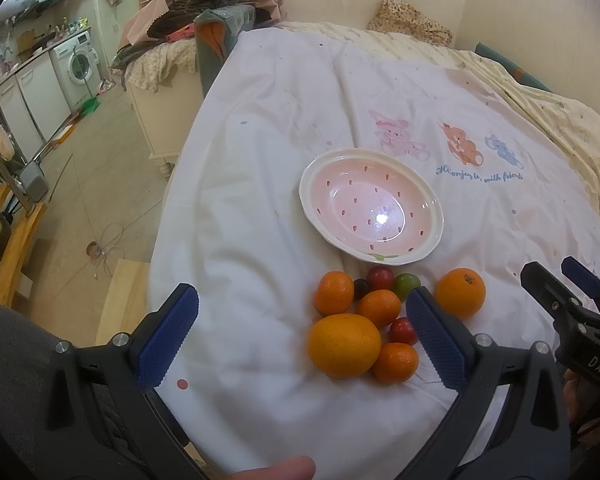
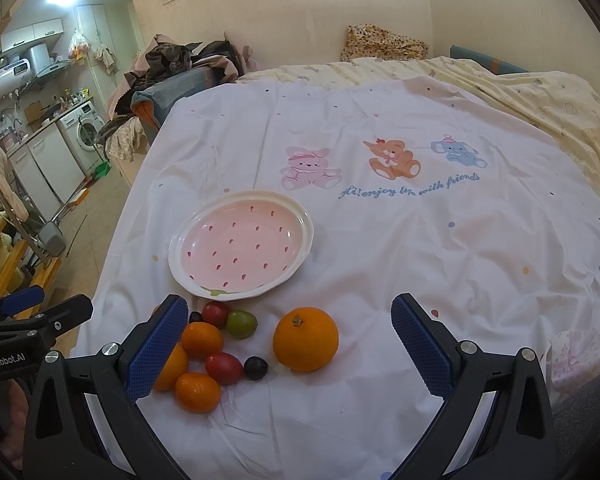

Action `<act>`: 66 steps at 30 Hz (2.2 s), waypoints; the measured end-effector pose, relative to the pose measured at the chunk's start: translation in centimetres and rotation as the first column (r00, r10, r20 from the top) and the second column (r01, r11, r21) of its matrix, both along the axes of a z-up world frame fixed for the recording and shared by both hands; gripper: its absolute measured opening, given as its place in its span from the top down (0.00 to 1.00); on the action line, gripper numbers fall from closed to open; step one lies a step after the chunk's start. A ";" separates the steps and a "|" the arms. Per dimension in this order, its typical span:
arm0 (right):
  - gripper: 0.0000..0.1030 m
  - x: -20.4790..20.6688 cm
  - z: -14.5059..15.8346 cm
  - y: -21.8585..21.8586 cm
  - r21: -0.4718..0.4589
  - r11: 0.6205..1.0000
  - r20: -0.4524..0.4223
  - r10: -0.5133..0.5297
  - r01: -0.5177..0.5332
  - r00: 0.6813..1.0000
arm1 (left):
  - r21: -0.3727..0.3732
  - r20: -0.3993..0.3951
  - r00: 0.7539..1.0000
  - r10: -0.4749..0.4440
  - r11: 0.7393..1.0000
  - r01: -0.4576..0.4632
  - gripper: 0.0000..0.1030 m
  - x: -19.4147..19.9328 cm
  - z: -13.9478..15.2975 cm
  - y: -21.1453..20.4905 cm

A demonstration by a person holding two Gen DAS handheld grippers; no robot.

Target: Organize fruits

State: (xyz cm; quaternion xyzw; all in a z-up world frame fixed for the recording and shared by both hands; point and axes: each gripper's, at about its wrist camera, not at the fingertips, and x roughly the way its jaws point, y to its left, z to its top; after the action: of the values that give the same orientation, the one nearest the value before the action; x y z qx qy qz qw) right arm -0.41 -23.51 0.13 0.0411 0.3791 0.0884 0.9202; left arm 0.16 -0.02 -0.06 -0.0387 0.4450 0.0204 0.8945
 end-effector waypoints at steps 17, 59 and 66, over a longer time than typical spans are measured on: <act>0.00 -0.1 0.3 0.1 0.003 1.000 -0.001 -0.001 0.001 1.000 | -0.003 0.000 1.000 0.000 1.000 0.000 0.01 0.0 0.0 0.0; 0.18 9.3 -11.2 0.1 0.064 0.995 -0.608 0.102 -0.080 0.787 | 0.014 -0.115 0.992 0.046 0.999 -0.044 0.01 1.0 -2.1 1.0; 0.39 9.2 -11.7 0.8 0.056 0.991 -0.606 0.134 -0.126 0.784 | 0.040 -0.132 0.990 0.058 0.998 -0.053 0.01 1.1 -2.5 0.9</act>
State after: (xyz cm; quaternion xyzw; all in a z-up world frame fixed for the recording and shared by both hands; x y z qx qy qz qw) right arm 8.76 -22.75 -11.54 0.0468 0.6558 0.1357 0.7411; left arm 1.28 0.91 -2.60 -0.0333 0.5021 0.0559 0.8624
